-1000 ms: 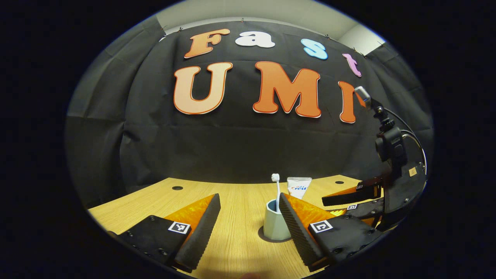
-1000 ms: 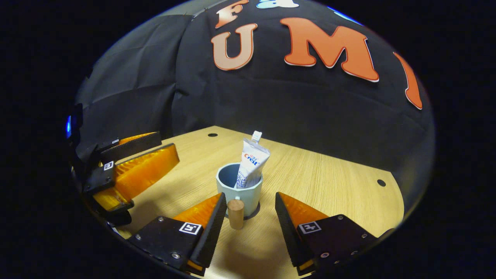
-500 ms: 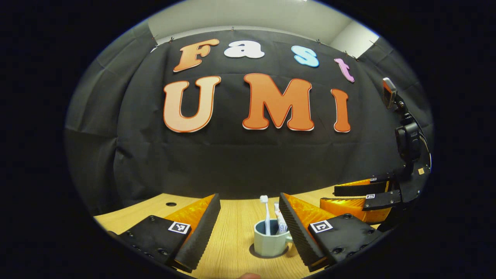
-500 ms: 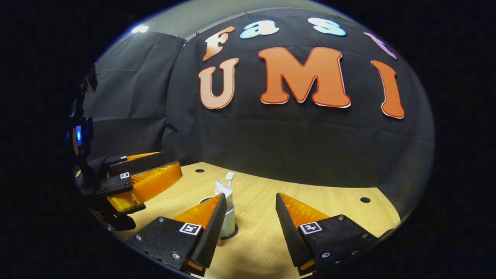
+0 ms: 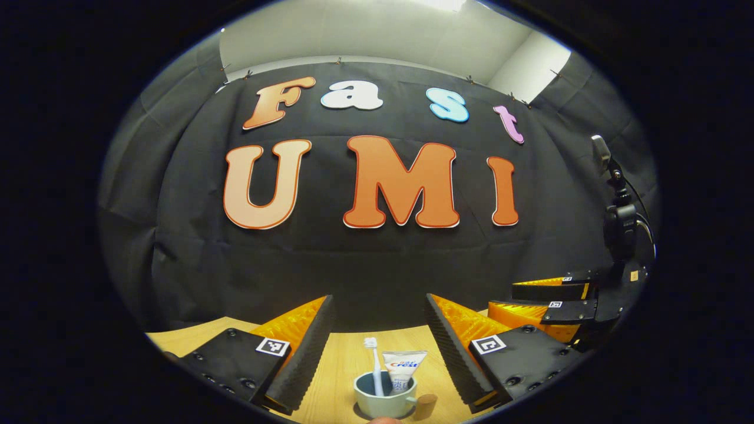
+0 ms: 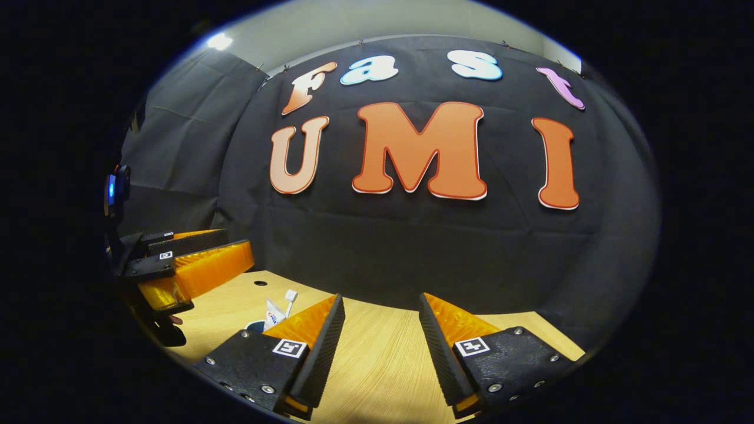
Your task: Put the toothbrush and toothpaste on the desktop into the cup, then pick up the cup and place it on the coaster on the desktop.
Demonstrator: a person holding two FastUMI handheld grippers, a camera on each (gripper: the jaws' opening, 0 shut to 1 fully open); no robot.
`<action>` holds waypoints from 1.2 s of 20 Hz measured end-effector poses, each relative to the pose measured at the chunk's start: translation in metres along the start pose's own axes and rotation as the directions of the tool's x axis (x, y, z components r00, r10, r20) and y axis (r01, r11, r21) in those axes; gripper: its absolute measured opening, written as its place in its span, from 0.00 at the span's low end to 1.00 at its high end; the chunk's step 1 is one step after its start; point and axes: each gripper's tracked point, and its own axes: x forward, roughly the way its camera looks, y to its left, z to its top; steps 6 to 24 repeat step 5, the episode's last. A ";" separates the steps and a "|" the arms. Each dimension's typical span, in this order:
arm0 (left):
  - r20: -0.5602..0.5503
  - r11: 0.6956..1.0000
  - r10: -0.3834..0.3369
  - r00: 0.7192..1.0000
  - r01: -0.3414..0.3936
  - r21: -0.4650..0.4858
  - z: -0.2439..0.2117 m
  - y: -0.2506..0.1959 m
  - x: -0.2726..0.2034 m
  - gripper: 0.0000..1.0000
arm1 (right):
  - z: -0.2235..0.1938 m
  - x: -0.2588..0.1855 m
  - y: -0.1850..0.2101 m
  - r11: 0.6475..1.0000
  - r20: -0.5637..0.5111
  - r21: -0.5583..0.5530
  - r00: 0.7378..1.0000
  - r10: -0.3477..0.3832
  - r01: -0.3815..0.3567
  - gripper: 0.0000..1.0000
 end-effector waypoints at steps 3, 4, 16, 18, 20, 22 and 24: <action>-0.018 1.000 0.004 1.000 -0.004 0.011 -0.009 0.005 -0.002 0.96 | 0.006 -0.001 0.002 1.000 0.041 0.013 0.999 0.011 -0.011 0.77; -0.013 0.999 0.020 1.000 -0.020 0.035 -0.010 0.011 -0.002 0.96 | 0.000 -0.001 0.002 0.999 0.034 0.030 0.999 0.014 -0.015 0.77; -0.012 0.997 0.040 0.999 -0.039 0.066 -0.011 0.018 -0.003 1.00 | -0.008 -0.002 0.004 0.999 0.028 0.048 0.999 0.026 -0.027 0.77; -0.012 0.997 0.040 0.999 -0.039 0.066 -0.011 0.018 -0.003 1.00 | -0.008 -0.002 0.004 0.999 0.028 0.048 0.999 0.026 -0.027 0.77; -0.012 0.997 0.040 0.999 -0.039 0.066 -0.011 0.018 -0.003 1.00 | -0.008 -0.002 0.004 0.999 0.028 0.048 0.999 0.026 -0.027 0.77; -0.012 0.997 0.040 0.999 -0.039 0.066 -0.011 0.018 -0.003 1.00 | -0.008 -0.002 0.004 0.999 0.028 0.048 0.999 0.026 -0.027 0.77; -0.012 0.997 0.040 0.999 -0.039 0.066 -0.011 0.018 -0.003 1.00 | -0.008 -0.002 0.004 0.999 0.028 0.048 0.999 0.026 -0.027 0.77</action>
